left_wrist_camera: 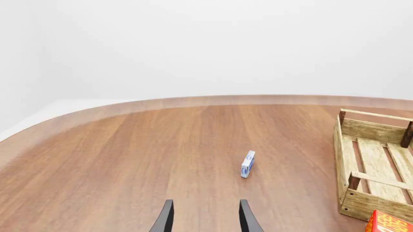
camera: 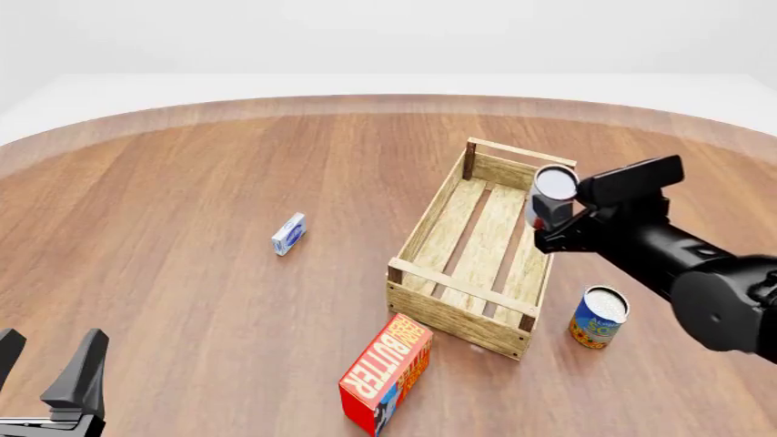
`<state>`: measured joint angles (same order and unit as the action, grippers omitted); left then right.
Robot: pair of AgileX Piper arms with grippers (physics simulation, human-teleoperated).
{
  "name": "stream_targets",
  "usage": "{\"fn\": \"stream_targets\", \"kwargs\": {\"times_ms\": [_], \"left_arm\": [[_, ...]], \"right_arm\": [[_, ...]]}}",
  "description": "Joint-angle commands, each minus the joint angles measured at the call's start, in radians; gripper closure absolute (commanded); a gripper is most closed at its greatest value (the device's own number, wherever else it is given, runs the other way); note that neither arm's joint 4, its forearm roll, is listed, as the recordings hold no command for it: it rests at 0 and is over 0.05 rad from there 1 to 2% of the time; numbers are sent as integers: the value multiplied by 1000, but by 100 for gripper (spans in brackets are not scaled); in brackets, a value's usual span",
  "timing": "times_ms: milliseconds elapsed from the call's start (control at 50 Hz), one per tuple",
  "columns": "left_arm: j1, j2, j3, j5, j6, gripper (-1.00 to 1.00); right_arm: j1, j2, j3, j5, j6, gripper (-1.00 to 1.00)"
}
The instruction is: Pick up the tomato sauce, and put it in the wooden tray.
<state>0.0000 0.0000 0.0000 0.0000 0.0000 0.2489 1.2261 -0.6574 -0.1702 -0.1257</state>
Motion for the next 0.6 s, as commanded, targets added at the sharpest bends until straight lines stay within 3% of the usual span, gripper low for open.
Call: {"fn": "stream_targets", "kwargs": {"times_ms": [20,600], "left_arm": [[0,0,0,0,0,-100],[0,0,0,0,0,-100]], "right_arm": [[-5,40,-21,-27,15,100],[2,166,-43,-113,33,100]]}}
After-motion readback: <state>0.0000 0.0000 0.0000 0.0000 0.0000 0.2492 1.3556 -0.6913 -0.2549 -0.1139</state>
